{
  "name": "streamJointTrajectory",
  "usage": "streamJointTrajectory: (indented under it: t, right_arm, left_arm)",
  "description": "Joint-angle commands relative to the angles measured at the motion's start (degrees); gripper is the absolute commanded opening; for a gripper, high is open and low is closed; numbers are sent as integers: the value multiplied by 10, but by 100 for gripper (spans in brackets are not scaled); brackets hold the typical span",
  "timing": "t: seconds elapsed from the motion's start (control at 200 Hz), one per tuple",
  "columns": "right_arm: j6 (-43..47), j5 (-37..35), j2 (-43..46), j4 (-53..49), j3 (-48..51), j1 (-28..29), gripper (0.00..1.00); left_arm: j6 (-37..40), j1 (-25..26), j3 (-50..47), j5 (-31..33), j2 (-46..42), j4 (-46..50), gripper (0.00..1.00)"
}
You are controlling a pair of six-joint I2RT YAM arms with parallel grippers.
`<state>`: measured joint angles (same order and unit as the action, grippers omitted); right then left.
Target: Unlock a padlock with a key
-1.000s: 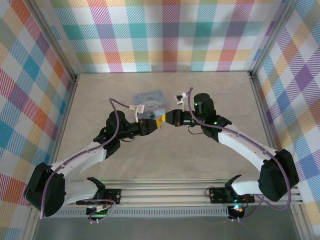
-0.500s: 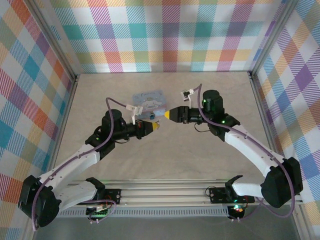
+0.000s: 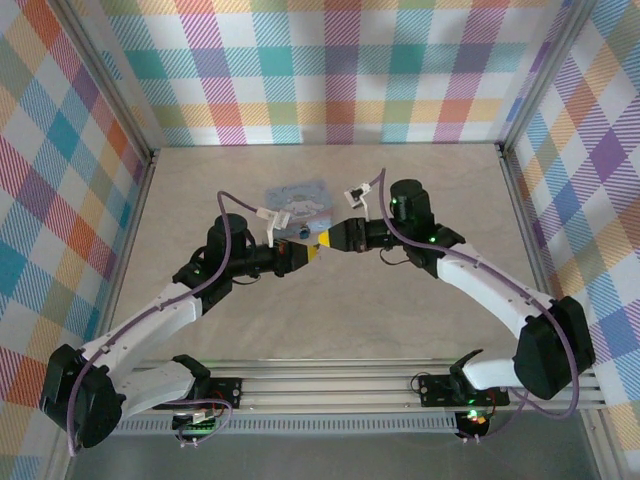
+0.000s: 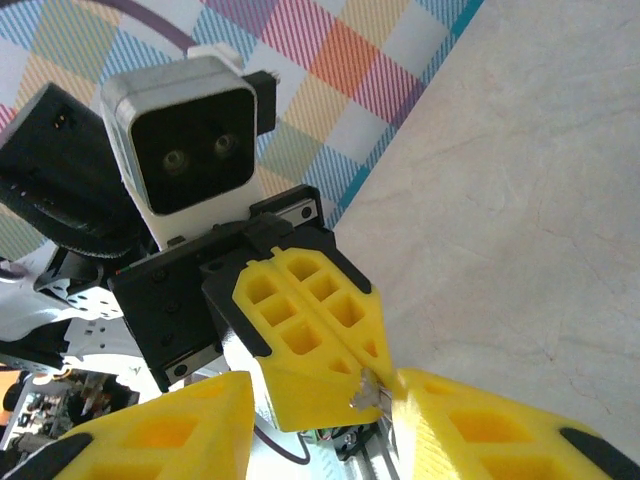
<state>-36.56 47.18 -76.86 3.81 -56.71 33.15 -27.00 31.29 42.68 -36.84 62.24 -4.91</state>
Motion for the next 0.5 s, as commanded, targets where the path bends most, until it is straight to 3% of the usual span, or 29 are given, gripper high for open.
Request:
streamJointTrajectory:
  t: [0.0,0.14,0.29,0.37,0.495]
  right_arm:
    - [25,1,-7,-2,-21,9,36]
    - [40,-6,-11,-23,-27,13,25]
    - [49,-12,-6,-26,-27,13,0]
    - [60,-24,1,-35,-27,13,0]
    - [70,-32,10,-46,-29,12,0]
  left_arm:
    - [-20,-7,13,-18,2,-23,0]
    - [-30,-7,17,-17,6,-23,0]
    - [-37,-8,27,-24,15,-15,0]
    - [-39,-8,30,-26,16,-12,0]
    - [-60,-12,24,-52,21,-42,15]
